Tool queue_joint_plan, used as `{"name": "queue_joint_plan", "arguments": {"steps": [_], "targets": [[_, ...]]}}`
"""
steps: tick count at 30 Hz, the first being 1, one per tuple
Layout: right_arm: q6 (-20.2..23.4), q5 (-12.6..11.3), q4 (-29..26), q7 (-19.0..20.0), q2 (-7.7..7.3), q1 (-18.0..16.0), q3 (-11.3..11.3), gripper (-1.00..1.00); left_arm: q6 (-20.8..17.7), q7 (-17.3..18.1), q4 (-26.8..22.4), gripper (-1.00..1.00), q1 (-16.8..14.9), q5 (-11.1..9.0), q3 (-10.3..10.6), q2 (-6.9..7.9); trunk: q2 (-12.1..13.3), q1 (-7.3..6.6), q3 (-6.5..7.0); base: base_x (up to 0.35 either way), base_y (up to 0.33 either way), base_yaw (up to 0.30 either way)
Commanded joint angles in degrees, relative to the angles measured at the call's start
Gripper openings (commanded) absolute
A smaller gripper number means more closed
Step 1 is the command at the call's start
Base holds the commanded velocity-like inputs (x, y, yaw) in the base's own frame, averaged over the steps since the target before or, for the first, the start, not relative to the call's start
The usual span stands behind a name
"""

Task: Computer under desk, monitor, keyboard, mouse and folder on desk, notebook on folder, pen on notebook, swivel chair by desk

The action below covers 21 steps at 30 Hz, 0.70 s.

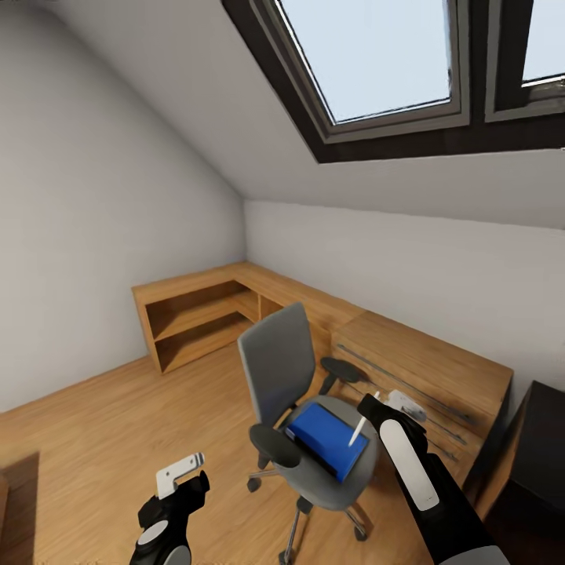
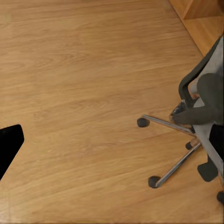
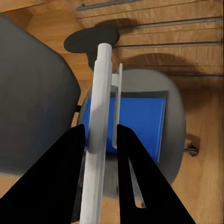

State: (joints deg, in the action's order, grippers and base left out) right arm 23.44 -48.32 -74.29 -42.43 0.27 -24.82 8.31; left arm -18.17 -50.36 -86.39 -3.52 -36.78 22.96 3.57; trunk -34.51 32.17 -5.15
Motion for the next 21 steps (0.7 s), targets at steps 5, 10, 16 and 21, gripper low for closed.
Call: {"name": "queue_joint_plan", "arguments": {"steps": [5,10,16,21], "targets": [[0.2,-0.3,-0.1,-0.4,-0.01,-0.1,0.0,-1.00,-0.3,-0.4,-0.1,1.00,-0.1,-0.2,0.2,0.04,1.9,-1.09,0.79,-0.094,-0.312,0.000],[0.2,-0.3,-0.1,-0.4,-0.01,-0.1,0.0,-1.00,-0.3,-0.4,-0.1,1.00,-0.1,-0.2,0.2,0.05,3.9,-2.19,1.69,-0.056,-0.299,-0.002],[0.2,-0.3,-0.1,-0.4,-0.14,-0.1,0.0,-1.00,-0.3,-0.4,-0.1,1.00,-0.1,-0.1,0.1,0.10,6.3,-3.51,2.77,0.017,-0.109,-0.137],[0.2,-0.3,-0.3,-0.4,-0.81,-0.1,-0.2,-1.00,-0.3,-0.4,-0.1,1.00,-0.1,-0.1,0.1,0.12,8.3,-4.61,3.66,0.006,-0.023,-0.235]]}}
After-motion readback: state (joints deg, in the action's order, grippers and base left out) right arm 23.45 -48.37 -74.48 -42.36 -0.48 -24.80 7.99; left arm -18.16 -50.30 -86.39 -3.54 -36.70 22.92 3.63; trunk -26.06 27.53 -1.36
